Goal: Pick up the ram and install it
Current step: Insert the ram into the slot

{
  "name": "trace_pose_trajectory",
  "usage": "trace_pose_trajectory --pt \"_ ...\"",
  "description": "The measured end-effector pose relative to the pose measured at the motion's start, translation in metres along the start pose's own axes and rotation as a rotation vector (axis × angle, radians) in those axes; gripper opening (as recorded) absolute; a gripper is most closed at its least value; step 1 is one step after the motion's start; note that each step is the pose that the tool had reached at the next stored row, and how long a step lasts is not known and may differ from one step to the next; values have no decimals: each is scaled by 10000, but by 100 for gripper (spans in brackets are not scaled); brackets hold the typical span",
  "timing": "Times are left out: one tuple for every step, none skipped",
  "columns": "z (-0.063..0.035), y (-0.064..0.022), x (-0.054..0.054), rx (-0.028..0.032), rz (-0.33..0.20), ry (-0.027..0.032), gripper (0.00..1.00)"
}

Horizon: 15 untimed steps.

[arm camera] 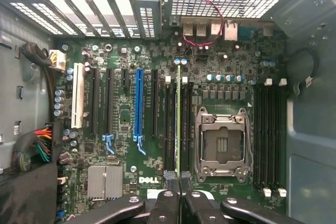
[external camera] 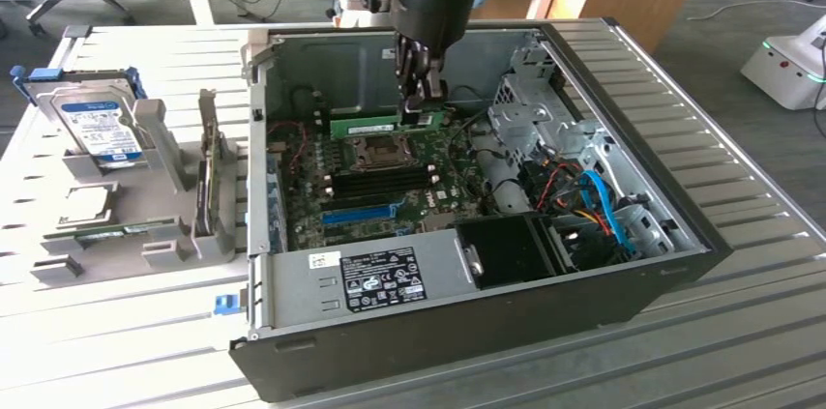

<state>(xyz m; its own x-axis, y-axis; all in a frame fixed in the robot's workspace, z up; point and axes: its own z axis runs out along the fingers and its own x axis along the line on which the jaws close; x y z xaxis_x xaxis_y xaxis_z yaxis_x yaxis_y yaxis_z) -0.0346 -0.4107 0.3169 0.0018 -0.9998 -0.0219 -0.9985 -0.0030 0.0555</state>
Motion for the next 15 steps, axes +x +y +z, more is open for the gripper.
trace_pose_trajectory --pt "0 0 0 0 0 0 12" --pt "0 0 0 0 0 0 12" --pt "0 0 0 0 0 0 12" --pt "0 0 0 0 0 0 12" --pt "2 0 2 1 1 -3 12" --pt "1 1 6 1 2 -3 12" --pt "1 0 11 1 0 -3 12" --pt "0 0 17 1 -1 -1 12" --pt "0 0 22 1 -1 -2 12" --pt "0 0 28 0 0 -2 12" --pt "0 0 34 0 0 -1 12" --pt "0 0 41 1 -1 -2 12" --pt "0 0 48 1 0 -2 12" --pt "0 0 54 1 0 -2 12" --pt "0 0 60 1 0 -2 12"
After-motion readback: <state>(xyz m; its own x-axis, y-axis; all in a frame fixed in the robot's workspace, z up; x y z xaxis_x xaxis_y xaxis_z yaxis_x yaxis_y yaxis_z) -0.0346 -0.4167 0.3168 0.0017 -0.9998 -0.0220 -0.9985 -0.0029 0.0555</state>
